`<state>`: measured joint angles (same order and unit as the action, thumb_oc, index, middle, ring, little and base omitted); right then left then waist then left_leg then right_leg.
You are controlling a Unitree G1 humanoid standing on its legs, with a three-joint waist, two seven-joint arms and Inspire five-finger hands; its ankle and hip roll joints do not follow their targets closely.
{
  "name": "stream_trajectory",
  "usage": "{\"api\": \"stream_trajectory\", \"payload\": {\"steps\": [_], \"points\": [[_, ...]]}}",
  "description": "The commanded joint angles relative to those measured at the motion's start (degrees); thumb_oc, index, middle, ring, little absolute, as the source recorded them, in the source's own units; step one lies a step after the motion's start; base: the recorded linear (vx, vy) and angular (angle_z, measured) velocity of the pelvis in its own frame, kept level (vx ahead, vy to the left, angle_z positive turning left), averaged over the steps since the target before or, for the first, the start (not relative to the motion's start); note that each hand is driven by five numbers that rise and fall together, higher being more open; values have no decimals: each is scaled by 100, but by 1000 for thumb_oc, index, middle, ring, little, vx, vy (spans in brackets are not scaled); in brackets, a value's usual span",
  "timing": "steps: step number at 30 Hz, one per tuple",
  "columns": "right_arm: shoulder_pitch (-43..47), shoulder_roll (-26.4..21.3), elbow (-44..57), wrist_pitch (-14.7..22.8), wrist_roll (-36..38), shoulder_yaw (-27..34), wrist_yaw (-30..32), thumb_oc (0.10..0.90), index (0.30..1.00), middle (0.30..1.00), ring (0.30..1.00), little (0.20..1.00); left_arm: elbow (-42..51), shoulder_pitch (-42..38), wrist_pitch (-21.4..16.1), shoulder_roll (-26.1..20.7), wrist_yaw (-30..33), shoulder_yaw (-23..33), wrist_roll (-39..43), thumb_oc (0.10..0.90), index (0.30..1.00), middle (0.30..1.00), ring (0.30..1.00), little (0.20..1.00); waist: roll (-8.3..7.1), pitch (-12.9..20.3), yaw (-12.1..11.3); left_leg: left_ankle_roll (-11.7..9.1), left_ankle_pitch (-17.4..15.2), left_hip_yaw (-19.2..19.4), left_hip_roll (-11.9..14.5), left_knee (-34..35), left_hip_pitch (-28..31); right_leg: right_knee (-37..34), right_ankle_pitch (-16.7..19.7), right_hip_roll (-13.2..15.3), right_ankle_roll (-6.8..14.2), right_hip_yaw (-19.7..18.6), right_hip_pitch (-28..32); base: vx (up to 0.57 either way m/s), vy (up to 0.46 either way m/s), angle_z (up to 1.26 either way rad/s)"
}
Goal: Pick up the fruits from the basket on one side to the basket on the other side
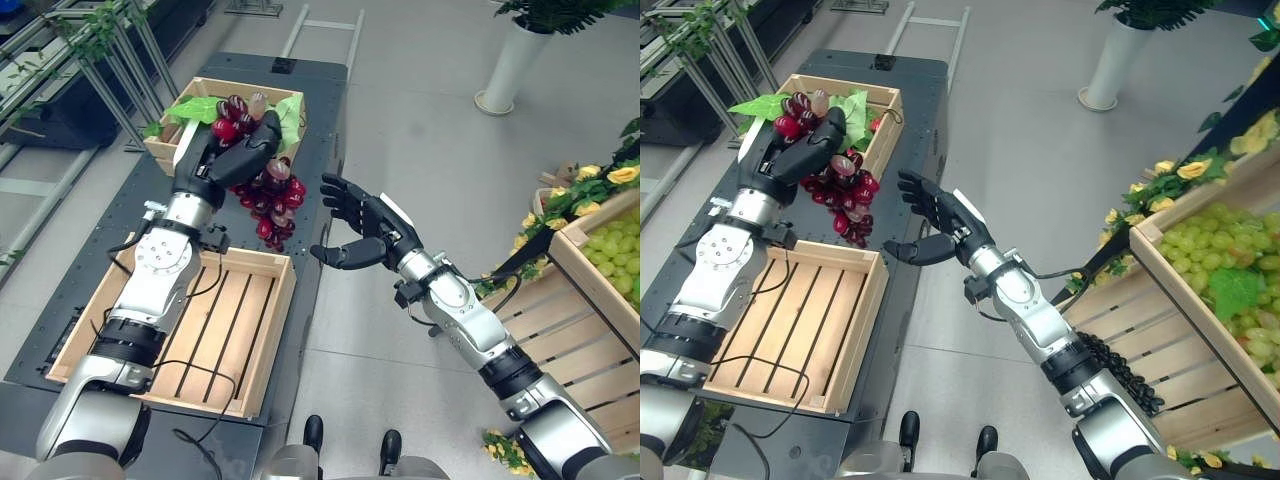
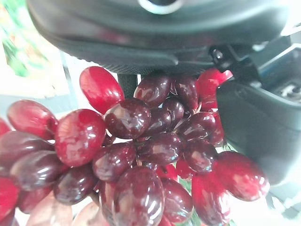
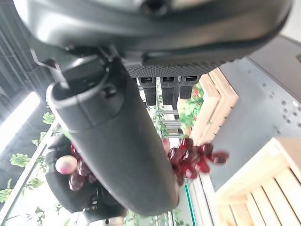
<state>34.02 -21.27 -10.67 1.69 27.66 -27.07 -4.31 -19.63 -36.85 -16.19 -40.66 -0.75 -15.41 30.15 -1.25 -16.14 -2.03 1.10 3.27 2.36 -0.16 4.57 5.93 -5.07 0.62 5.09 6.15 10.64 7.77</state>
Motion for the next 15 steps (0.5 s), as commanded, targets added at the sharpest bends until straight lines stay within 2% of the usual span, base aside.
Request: {"api": "stream_trajectory", "payload": {"steps": [1,5,8,10,15], "points": [[459,202,-96,168,397,257,97,800,900,900,900,900,-301,-1163,-540,382,60,-145,335,400,300,300,300,300,340,1370,63,-153,-628,-148,-301,43,60,37,-268,-298,-304,25,2,-6,2,-20],[749,182,-263,-153,560,177,-8,800,900,900,900,900,-321,-1447,-440,599,-19,-394,316,400,300,300,300,300,321,1409,132,-164,-658,-69,-277,43,113,9,-256,-310,-312,-1,37,-11,-9,-12],[914,182,-344,-235,740,152,8,800,900,900,900,900,-387,-1550,-437,712,-105,-509,325,400,300,300,300,300,304,1415,168,-171,-668,-25,-265,43,132,7,-251,-320,-316,-31,39,-18,-13,-9],[1048,297,-412,-405,1681,198,-222,800,900,900,900,900,-417,-1604,-480,829,-226,-609,491,400,300,300,300,300,305,1417,203,-183,-681,43,-245,43,159,7,-241,-325,-316,-62,41,-24,-2,-6],[1285,584,-825,-338,1940,242,-192,800,900,900,900,900,-457,-1747,-515,1192,-433,-743,809,400,300,300,300,300,300,1448,227,-198,-696,116,-215,43,186,7,-222,-323,-310,-75,37,-17,-11,-10]]}}
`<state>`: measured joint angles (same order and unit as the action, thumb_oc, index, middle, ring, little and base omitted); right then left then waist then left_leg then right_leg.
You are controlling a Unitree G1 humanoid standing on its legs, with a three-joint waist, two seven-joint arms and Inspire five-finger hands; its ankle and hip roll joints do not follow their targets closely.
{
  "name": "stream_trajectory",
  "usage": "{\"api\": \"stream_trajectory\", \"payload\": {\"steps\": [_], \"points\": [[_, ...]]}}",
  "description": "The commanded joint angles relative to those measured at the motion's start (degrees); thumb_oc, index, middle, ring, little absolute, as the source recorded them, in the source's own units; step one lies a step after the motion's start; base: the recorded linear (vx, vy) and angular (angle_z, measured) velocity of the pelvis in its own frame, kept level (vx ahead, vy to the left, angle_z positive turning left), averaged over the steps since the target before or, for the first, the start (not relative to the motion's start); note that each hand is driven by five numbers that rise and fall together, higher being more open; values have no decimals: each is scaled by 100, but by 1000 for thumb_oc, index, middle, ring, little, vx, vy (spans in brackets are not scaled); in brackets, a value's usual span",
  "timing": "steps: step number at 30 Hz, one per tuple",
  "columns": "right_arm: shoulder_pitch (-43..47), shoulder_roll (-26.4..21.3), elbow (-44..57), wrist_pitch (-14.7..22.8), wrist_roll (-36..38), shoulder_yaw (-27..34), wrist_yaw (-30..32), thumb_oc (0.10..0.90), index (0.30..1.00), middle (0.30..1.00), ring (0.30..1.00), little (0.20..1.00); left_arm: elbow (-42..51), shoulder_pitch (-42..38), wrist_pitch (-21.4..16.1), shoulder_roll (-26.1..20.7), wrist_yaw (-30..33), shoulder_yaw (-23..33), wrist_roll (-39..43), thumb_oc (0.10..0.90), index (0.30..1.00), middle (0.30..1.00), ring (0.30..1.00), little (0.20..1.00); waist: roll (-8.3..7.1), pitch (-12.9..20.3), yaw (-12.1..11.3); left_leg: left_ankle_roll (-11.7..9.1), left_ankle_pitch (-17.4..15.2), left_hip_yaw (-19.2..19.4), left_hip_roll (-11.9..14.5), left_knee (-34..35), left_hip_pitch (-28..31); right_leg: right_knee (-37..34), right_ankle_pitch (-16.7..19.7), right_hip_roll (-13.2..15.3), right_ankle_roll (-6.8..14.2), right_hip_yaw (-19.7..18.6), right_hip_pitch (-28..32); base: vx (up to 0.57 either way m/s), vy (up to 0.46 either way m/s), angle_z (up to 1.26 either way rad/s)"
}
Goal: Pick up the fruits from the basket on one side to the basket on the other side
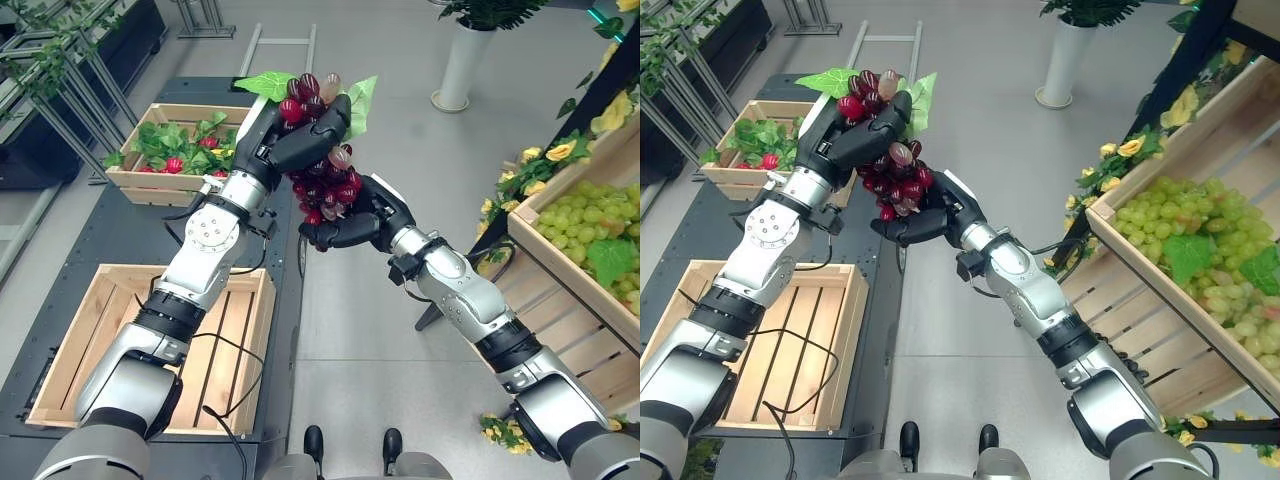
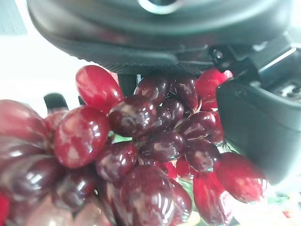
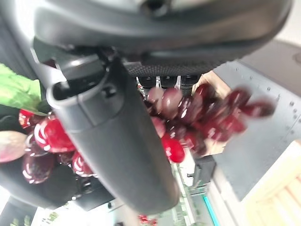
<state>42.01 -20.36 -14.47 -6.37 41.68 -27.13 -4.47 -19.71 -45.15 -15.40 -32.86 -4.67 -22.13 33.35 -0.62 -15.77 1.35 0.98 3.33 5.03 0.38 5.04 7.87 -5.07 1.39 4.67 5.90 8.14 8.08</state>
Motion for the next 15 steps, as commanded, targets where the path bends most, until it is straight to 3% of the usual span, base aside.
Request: {"api": "stream_trajectory", "payload": {"steps": [1,12,13,14,15], "points": [[494,517,-475,473,593,252,-165,800,900,900,900,900,-402,-928,-567,463,-43,-80,511,400,300,300,300,300,233,1419,-106,-188,-702,-136,-264,-4,-6,7,-297,-282,-285,172,3,-11,-13,-4],[892,663,-637,757,1225,470,111,800,900,900,900,900,-369,-896,-310,732,-160,-211,575,400,300,300,300,300,198,1452,-125,-180,-706,-75,-244,-4,0,7,-285,-304,-291,163,-11,-5,-6,-1],[898,682,-638,808,1234,476,89,469,404,404,404,404,-413,-880,-323,742,-161,-199,592,400,300,300,300,300,194,1460,-123,-175,-704,-72,-243,-4,-2,7,-284,-307,-294,153,-15,0,0,0],[896,684,-640,816,1240,477,77,400,300,300,300,300,-420,-877,-327,742,-163,-197,596,400,300,300,300,300,194,1462,-123,-175,-704,-71,-243,-4,-2,7,-283,-307,-294,151,-17,0,0,0],[874,681,-619,834,1299,499,148,400,300,300,300,300,-455,-834,-370,742,-185,-168,622,400,300,300,300,300,195,1473,-129,-174,-703,-72,-241,-4,-1,7,-282,-307,-294,158,-17,0,0,0]]}}
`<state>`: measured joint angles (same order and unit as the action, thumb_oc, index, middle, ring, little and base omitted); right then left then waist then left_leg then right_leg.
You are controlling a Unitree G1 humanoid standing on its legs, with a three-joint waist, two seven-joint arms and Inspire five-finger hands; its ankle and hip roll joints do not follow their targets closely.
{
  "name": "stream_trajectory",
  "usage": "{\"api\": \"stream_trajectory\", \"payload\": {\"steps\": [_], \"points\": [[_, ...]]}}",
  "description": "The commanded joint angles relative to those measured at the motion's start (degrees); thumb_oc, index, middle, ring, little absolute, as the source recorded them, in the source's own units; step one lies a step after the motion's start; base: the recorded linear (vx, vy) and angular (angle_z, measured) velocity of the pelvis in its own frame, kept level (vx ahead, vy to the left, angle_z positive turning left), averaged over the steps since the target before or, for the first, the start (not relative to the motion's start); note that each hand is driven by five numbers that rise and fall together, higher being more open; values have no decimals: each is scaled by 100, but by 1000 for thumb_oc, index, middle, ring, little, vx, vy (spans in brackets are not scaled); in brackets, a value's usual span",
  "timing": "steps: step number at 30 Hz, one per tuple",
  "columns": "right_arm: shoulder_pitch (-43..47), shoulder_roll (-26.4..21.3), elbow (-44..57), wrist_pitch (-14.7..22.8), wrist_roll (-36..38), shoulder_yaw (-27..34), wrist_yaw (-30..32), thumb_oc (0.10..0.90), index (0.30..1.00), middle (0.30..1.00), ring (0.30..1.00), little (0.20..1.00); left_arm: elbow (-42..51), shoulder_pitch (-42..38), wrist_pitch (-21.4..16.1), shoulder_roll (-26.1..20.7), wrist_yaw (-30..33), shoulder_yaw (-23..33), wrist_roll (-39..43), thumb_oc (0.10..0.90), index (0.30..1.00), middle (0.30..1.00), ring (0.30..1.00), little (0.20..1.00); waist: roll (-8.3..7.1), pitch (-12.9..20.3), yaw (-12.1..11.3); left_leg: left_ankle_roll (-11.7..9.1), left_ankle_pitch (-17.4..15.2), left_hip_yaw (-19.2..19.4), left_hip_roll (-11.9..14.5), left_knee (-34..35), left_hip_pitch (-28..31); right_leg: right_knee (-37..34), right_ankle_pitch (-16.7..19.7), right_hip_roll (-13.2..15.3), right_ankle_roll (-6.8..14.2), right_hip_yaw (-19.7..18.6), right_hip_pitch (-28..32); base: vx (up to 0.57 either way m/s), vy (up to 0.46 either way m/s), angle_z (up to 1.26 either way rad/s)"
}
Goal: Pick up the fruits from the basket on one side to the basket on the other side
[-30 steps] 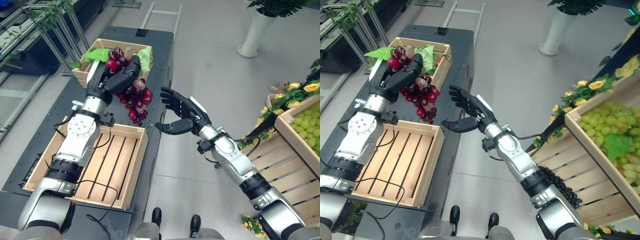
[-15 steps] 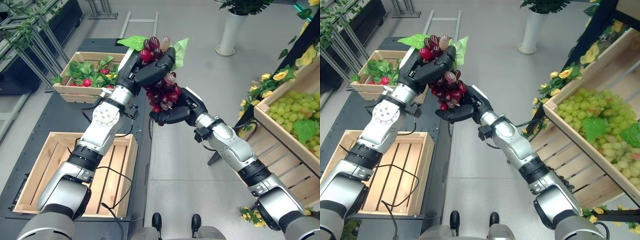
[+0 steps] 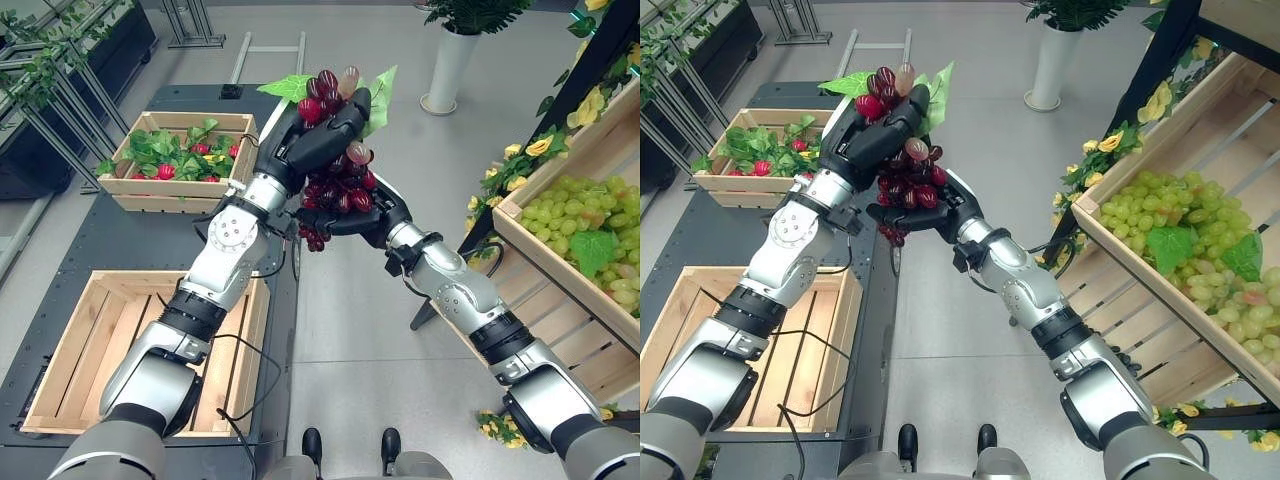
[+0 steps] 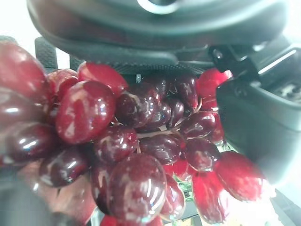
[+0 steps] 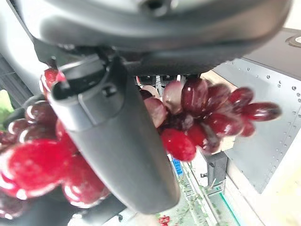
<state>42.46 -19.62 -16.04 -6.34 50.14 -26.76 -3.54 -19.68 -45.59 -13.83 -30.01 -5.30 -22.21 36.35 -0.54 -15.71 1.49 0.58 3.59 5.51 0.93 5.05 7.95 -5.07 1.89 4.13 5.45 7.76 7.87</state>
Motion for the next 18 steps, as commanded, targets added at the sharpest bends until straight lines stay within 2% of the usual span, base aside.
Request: {"api": "stream_trajectory", "payload": {"steps": [1,15,16,17,18], "points": [[815,604,-479,857,488,479,52,400,300,300,300,300,-463,-786,-537,446,-115,-152,317,400,300,300,300,300,188,1468,-146,-135,-727,-114,-291,-5,-9,7,-332,-252,-249,203,8,0,0,0],[547,507,-437,1045,300,638,217,400,300,300,300,300,-637,-716,-514,151,302,-29,-115,400,300,300,300,300,210,1456,-130,-134,-737,-109,-277,-5,-27,7,-334,-250,-243,214,-12,0,0,0],[521,503,-428,1046,286,659,216,400,300,300,300,300,-673,-693,-508,135,345,-6,-157,419,328,328,328,328,211,1452,-125,-133,-736,-107,-276,-5,-27,7,-331,-250,-241,210,-17,0,0,0],[463,495,-404,1063,267,674,216,400,300,300,300,300,-733,-655,-494,110,402,31,-172,527,491,491,491,491,213,1455,-120,-131,-735,-99,-275,-5,-29,7,-330,-249,-238,203,-21,0,0,0],[393,480,-382,1087,218,701,213,400,300,300,300,300,-791,-596,-466,82,552,92,-251,800,900,900,900,900,215,1453,-114,-131,-734,-89,-272,-5,-29,7,-329,-249,-237,196,-26,0,0,0]]}}
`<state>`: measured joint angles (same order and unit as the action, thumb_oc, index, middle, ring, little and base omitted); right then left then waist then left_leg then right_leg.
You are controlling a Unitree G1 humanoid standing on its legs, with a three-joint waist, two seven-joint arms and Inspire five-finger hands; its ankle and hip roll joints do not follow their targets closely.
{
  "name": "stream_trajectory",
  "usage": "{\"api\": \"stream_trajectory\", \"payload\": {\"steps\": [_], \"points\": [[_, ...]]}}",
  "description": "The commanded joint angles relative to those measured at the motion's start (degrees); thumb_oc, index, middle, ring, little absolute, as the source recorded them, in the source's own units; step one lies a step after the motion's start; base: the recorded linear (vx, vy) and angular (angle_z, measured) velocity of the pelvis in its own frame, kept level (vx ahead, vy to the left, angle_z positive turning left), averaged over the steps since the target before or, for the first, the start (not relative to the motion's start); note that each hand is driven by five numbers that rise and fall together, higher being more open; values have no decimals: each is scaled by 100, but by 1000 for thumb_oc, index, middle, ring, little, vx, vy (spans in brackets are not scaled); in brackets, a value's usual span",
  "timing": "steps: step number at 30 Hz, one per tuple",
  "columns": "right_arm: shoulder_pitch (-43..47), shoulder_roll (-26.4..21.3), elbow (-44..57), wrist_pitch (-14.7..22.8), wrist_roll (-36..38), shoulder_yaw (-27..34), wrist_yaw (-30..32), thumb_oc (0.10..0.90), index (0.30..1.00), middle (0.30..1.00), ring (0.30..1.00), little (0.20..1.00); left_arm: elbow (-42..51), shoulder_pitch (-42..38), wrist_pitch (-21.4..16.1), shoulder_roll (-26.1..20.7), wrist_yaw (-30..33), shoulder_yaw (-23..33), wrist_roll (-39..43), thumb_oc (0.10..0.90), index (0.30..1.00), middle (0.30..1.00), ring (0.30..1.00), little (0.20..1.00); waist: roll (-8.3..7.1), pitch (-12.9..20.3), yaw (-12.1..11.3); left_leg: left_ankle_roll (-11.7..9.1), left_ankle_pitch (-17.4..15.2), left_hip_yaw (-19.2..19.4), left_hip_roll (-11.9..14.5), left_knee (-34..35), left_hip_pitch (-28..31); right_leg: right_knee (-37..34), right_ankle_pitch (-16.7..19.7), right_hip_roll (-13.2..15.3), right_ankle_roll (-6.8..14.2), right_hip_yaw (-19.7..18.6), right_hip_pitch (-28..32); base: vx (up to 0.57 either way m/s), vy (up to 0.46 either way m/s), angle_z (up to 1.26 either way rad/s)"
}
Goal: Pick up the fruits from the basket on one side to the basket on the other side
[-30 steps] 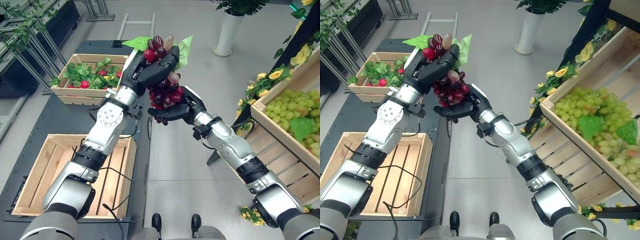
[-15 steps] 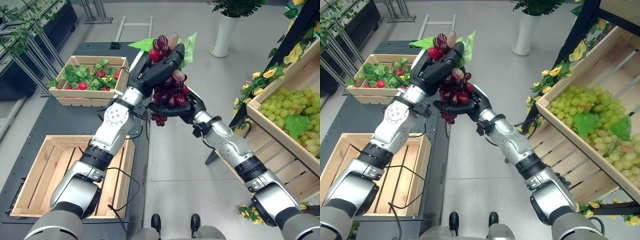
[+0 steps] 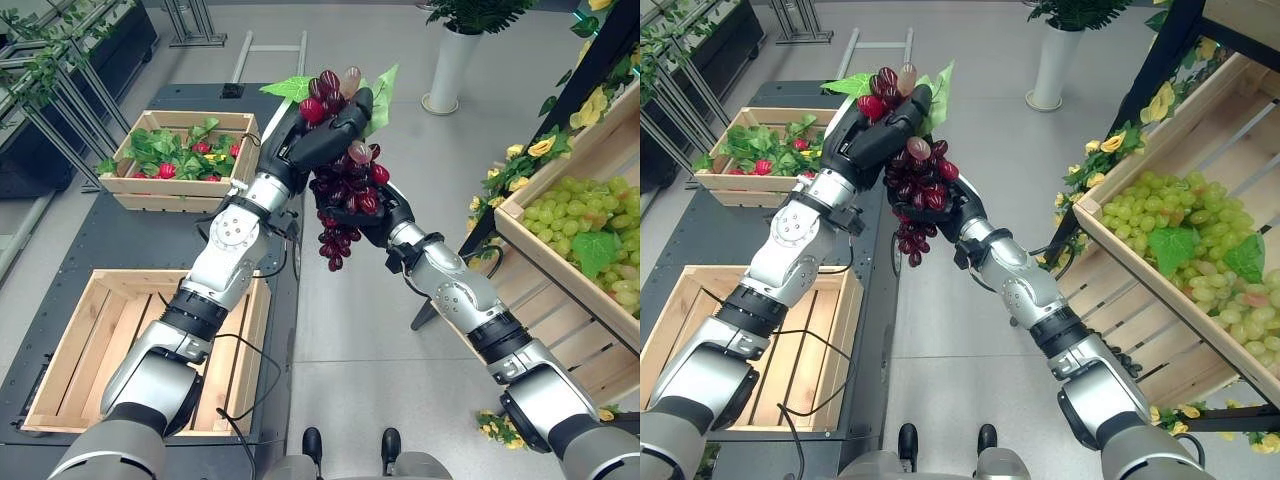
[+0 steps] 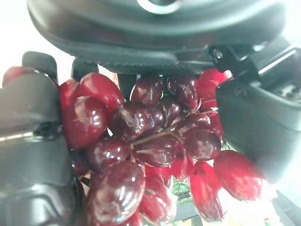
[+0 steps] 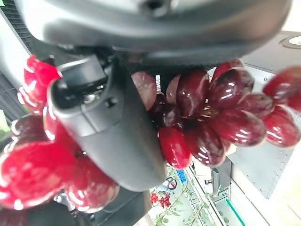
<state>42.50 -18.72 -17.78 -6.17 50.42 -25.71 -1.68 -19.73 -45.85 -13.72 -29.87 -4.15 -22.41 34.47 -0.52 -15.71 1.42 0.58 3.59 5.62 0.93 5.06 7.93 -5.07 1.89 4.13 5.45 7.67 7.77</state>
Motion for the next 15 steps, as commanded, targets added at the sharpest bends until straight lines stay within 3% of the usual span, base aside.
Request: {"api": "stream_trajectory", "payload": {"steps": [1,10,15], "points": [[335,373,-194,1097,165,611,40,400,300,300,300,300,-826,-518,-502,41,507,149,-163,800,900,900,900,900,214,1449,-106,-131,-734,-96,-270,-6,-24,7,-328,-249,-234,205,-17,-3,-3,-4],[-660,259,210,1321,-125,1000,137,400,300,300,300,300,-858,307,-668,-66,916,685,-656,800,900,900,900,900,207,1368,-3,-100,-751,-6,-255,-6,-5,7,-305,-269,-220,91,-47,-2,-5,-3],[-1132,159,264,1290,-144,1183,-60,400,300,300,300,300,-805,769,-574,-20,776,865,-783,800,900,900,900,900,218,1323,57,-87,-782,62,-243,-6,34,7,-302,-274,-202,25,-42,-1,4,-4]]}}
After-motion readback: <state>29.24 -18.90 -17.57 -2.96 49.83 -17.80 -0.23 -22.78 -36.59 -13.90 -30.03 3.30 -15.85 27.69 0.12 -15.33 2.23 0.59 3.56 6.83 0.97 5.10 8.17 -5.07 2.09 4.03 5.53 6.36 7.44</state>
